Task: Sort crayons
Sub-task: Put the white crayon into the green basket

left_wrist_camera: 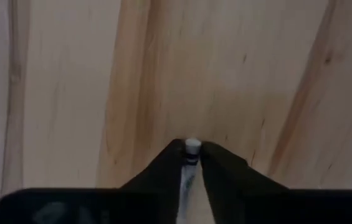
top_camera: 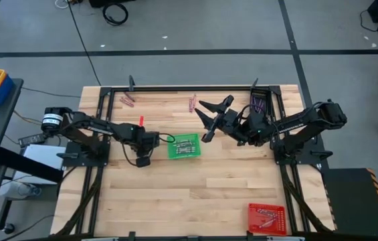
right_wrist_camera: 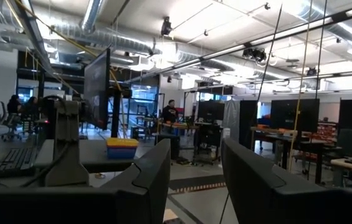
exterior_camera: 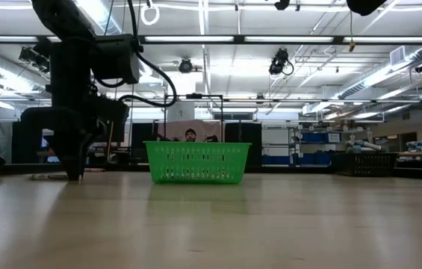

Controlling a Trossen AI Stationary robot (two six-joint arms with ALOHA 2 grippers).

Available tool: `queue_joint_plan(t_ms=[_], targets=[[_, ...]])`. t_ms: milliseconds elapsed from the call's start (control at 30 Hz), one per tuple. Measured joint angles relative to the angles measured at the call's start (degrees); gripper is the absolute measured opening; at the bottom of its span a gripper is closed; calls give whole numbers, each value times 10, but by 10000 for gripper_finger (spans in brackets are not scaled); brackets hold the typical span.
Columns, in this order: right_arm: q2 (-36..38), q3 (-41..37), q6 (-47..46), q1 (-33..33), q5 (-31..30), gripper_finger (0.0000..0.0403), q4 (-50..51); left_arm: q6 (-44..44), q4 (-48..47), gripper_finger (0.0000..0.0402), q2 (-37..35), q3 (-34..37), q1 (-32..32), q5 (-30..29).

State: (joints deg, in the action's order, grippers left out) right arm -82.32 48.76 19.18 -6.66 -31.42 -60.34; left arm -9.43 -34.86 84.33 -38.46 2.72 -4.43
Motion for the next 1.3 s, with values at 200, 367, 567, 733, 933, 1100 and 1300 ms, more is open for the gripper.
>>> queue_joint_plan(t_ms=[200,367,567,733,933,1100,1300], targets=[[0,0,0,0,0,147,0,0,1,23,0,0,-4,-3],[0,0,4,0,0,147,1,-7,-18,37,-18,-19,-15,-5],[0,0,5,0,-3,147,1,-1,21,40,-45,-116,-26,-4],[0,0,5,0,-3,147,1,36,218,39,-31,-146,-24,-15],[0,0,5,0,-3,147,2,51,360,39,29,-146,-16,-17],[0,0,9,0,-4,147,6,39,368,44,102,-146,-13,-17],[0,0,14,0,-5,147,34,28,347,90,138,-145,-13,-14]])
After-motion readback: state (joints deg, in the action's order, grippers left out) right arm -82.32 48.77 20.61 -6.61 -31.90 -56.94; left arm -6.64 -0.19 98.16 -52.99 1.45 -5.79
